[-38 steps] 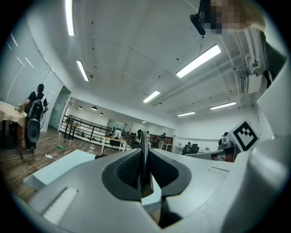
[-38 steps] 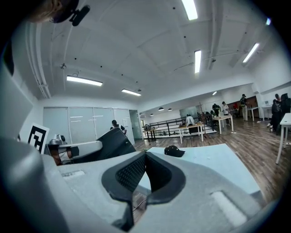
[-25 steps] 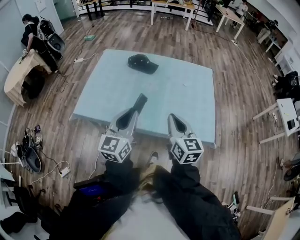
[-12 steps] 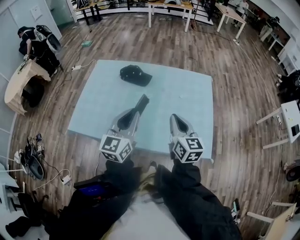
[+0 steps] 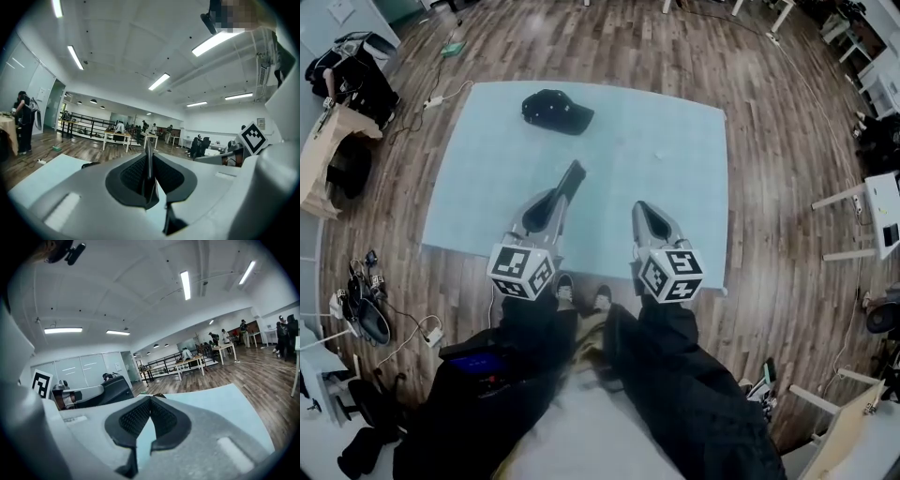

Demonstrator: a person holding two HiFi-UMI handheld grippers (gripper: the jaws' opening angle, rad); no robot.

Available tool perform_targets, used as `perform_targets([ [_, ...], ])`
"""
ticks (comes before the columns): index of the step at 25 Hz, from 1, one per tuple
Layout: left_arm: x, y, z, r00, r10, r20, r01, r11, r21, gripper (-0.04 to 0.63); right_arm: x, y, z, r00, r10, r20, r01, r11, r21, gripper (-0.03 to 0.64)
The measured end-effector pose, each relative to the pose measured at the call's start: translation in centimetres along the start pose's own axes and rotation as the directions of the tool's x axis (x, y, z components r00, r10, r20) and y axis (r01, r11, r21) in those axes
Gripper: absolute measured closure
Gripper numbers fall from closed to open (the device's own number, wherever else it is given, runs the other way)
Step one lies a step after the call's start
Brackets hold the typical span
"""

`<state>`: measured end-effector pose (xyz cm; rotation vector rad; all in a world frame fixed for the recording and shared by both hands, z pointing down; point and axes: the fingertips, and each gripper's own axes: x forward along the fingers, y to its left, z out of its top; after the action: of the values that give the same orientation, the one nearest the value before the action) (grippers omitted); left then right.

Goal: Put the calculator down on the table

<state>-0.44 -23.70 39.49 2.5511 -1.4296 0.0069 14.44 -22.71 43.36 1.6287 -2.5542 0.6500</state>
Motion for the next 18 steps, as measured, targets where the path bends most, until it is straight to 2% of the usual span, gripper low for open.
perform_targets([
  [7,2.6,2.1,-4.5,0.993,-0.025,-0.114,0.021,0.999,-0.04,0.55,1.7,-0.6,-2.0,0.996,-0.051,-0.077,0.053,0.998,0.023,0.615],
  [12,2.5,4.8,-9.4,0.974,-0.004,-0.227,-0.01,0.998,-0.06,0.549,3.7,0.1,-5.1,0.986,-0.054,-0.161,0.061,0.997,0.037,0.615],
  [18,2.9,7.4,-14.2,0.951,0.024,-0.309,-0.031,0.999,-0.019,0.55,6.6,0.5,-9.0,0.966,-0.038,-0.257,0.052,0.998,0.046,0.615],
])
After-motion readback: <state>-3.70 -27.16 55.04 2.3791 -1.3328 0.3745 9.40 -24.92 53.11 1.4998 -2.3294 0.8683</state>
